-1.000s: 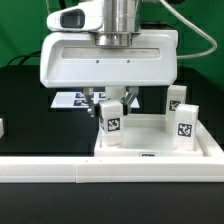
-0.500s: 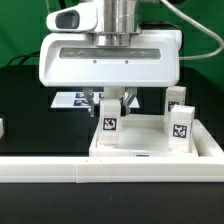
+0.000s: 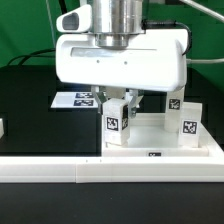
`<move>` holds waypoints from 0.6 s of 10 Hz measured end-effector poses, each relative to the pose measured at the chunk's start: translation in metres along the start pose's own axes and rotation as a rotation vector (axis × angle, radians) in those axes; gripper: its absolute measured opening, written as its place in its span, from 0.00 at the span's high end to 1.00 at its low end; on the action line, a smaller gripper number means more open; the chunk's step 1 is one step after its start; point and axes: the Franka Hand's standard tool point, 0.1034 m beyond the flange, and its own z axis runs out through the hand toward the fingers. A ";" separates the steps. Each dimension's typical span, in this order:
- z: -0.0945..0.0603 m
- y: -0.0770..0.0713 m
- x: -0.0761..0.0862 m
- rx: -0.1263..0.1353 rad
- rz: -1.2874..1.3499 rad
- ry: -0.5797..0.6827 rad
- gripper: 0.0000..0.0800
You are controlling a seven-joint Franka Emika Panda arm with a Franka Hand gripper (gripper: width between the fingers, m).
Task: Assemble square table
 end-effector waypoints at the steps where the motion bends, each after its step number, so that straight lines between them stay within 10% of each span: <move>1: 0.001 0.000 -0.002 -0.003 0.114 -0.001 0.64; 6: 0.002 -0.003 -0.006 -0.028 0.611 -0.009 0.64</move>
Offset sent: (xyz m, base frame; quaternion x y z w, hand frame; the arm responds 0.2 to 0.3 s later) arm -0.0088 0.0028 -0.0062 -0.0811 -0.0044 0.2811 0.9562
